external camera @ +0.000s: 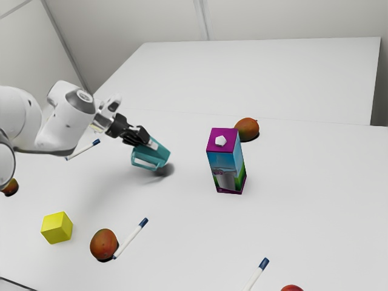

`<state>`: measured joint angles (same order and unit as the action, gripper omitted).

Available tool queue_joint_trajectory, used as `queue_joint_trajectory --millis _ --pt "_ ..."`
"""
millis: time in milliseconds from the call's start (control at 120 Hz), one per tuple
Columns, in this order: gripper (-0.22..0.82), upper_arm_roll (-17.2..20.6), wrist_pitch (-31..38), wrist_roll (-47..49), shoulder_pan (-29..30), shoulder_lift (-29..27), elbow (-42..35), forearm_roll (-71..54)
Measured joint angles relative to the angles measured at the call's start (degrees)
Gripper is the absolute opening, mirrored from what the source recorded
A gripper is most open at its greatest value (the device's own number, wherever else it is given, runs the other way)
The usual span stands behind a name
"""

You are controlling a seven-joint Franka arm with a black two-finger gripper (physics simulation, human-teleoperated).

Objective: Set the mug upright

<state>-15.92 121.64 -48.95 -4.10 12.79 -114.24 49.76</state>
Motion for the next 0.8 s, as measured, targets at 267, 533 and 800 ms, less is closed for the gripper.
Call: queue_joint_trajectory --millis 267,533,800 --pt "-0.17 2.4 4.4 10.4 -4.1 -4.6 -1.9 -24.0" --pt "-0.17 5.5 5.5 23.2 -4.9 -7.7 -6.8 -39.3" --pt "-0.17 8.4 5.9 34.6 -5.6 -8.6 -8.8 -51.8"
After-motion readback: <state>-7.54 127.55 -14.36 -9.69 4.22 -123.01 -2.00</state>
